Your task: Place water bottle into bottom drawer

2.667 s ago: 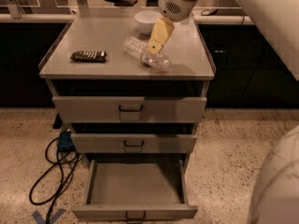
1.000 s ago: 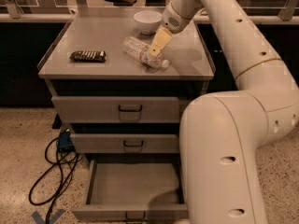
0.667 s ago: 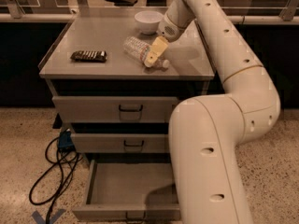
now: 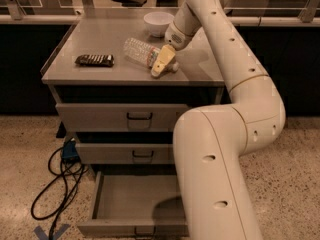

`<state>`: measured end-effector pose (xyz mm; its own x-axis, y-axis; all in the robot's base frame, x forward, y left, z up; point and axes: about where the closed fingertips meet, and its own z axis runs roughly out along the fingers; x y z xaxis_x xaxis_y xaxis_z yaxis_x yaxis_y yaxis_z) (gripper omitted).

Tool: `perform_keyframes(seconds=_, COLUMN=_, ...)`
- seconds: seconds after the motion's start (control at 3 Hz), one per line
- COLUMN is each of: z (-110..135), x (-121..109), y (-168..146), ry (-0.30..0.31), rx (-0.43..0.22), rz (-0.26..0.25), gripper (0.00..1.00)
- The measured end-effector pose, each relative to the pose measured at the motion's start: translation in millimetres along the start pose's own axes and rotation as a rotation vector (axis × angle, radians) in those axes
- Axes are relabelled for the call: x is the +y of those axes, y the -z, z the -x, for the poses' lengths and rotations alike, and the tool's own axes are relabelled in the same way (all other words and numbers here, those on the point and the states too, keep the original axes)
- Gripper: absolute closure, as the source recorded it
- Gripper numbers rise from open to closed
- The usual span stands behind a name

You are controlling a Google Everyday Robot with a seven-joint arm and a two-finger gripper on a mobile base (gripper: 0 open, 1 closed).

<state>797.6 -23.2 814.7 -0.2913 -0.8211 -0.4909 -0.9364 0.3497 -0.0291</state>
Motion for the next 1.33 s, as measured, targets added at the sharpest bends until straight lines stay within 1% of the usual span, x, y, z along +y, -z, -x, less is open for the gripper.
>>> perform_keyframes(seconds=0.33, z=0.0, x=0.0, y=0.0, ry=0.0, rx=0.0, rz=0.0, gripper=0.19)
perform_keyframes(seconds=1.33, z=4.1, x=0.6, y=7.8, ry=0.0, rx=0.0, rz=0.0, gripper=0.89)
